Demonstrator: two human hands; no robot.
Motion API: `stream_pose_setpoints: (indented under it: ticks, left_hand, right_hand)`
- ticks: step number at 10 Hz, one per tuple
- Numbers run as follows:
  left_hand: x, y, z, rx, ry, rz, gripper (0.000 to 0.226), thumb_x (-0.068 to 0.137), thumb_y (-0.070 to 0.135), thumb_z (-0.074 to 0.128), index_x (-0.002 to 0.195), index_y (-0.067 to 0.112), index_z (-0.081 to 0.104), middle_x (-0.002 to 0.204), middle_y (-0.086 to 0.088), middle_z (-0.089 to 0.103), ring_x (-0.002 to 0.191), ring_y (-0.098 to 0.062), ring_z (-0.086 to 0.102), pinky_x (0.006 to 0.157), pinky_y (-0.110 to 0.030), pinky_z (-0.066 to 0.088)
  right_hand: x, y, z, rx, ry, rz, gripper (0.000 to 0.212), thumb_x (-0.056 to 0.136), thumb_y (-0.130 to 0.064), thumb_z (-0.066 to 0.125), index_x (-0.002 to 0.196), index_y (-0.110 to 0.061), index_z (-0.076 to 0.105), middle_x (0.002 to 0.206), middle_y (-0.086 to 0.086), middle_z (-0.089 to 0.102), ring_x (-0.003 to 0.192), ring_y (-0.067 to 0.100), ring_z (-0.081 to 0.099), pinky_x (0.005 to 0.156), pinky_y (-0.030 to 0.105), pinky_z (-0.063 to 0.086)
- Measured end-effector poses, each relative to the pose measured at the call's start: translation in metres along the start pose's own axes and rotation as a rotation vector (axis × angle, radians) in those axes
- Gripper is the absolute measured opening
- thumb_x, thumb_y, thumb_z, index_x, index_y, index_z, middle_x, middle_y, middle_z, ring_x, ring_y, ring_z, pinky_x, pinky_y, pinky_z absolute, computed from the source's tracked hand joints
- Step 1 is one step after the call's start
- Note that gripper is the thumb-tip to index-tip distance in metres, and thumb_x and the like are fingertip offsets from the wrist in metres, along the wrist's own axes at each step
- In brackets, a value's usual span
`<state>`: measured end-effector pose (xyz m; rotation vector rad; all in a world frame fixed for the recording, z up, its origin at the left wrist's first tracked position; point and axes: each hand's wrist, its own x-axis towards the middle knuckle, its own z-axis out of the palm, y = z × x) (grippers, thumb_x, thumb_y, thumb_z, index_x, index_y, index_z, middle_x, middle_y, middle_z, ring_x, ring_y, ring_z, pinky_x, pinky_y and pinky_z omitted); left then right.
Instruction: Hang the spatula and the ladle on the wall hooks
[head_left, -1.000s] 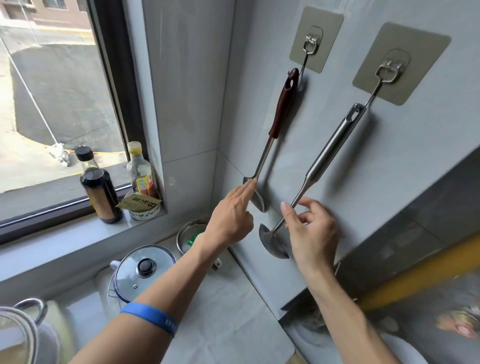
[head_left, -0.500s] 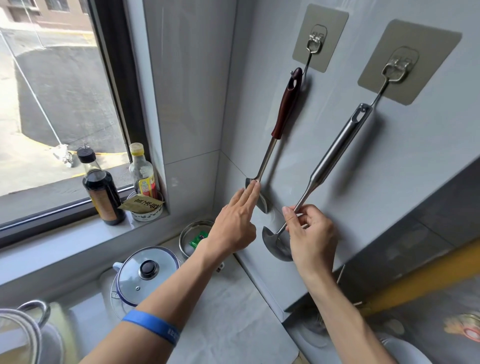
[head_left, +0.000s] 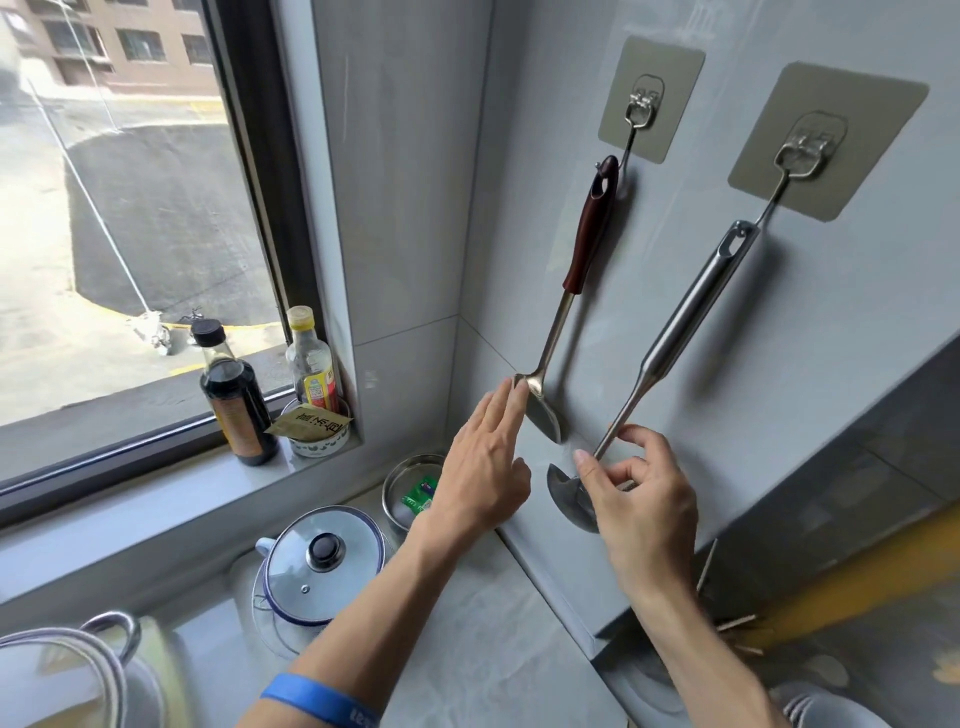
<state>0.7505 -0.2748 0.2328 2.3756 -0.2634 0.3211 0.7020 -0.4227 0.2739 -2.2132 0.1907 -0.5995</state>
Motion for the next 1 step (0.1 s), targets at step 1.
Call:
stream_pose_setpoints:
  ticks: [1]
  left_hand:
    - [-0.0214, -0.0086, 0.0000, -0.078, 0.074, -0.060, 0.088, 0.075, 0.004, 0.055, 0.150, 0.020, 0.012, 0.160, -0.006, 0.017, 0.148, -0.017, 0.012, 0.122, -0.037, 0.020]
  right_hand:
    - [-0.0220, 0.0059, -0.0038, 0.019, 0.032, 0.050, 0.049, 0.077, -0.037, 0.078, 0.117, -0.027, 0.053, 0.064, -0.014, 0.068, 0.062, 0.001, 0.063, 0.060, 0.030, 0.048]
